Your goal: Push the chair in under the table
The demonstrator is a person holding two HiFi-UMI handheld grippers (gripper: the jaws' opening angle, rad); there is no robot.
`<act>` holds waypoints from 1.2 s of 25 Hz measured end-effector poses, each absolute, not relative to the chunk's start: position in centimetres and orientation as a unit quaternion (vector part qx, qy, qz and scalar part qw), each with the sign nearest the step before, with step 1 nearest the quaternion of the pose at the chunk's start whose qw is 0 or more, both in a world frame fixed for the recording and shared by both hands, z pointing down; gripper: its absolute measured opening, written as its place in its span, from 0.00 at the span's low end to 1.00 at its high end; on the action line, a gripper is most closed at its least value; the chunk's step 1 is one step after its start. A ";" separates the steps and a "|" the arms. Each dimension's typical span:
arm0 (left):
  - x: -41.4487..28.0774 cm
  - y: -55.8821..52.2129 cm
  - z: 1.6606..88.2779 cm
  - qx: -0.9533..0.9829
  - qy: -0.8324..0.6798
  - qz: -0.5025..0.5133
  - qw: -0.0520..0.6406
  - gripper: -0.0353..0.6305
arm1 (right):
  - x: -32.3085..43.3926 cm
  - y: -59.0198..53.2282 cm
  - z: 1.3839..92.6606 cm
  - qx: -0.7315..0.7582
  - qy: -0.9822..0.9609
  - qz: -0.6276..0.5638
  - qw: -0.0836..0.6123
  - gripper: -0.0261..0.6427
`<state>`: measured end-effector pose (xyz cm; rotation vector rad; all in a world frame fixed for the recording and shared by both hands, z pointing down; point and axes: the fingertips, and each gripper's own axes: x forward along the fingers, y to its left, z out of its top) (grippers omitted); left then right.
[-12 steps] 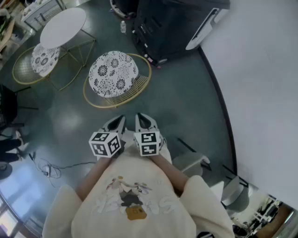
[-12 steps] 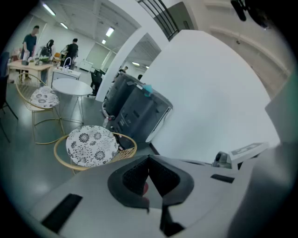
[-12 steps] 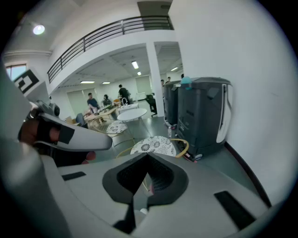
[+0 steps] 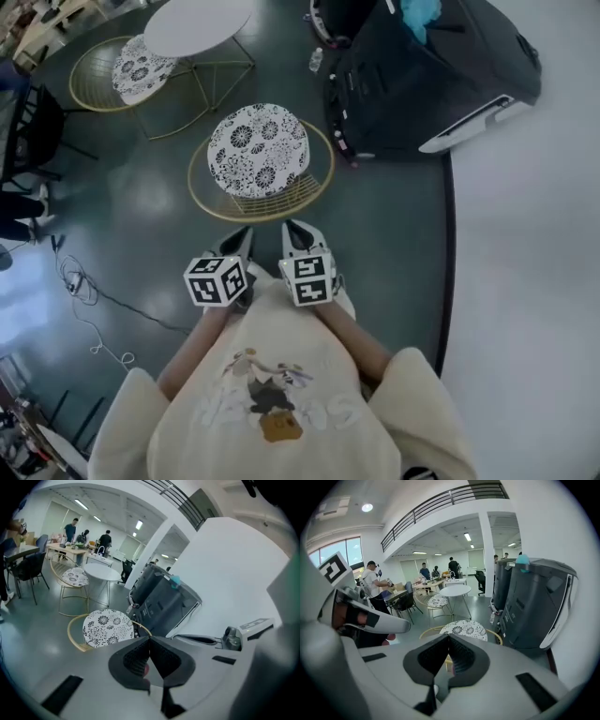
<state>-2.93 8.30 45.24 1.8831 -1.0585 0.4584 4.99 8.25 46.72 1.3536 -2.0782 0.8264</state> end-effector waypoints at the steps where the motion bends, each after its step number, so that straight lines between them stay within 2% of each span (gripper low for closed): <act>1: -2.2 8.0 45.4 0.759 -0.431 0.189 0.451 0.07 | 5.9 7.8 46.8 0.496 -0.769 0.307 0.261 0.05; 7: 2.4 7.2 46.0 0.762 -0.444 0.219 0.417 0.07 | 11.1 7.1 48.1 0.464 -0.788 0.314 0.255 0.05; 13: 3.3 7.6 47.6 0.763 -0.467 0.279 0.350 0.07 | 14.3 7.4 49.7 0.421 -0.819 0.284 0.268 0.06; 15: 3.1 8.3 48.4 0.759 -0.468 0.304 0.335 0.10 | 14.9 7.9 50.2 0.406 -0.829 0.264 0.279 0.06; 20: 4.0 9.9 49.9 0.756 -0.451 0.358 0.312 0.18 | 16.4 10.1 52.4 0.360 -0.842 0.251 0.313 0.23; 30: 1.8 9.1 50.9 0.764 -0.411 0.422 0.262 0.20 | 12.0 9.7 55.7 0.249 -0.872 0.155 0.392 0.27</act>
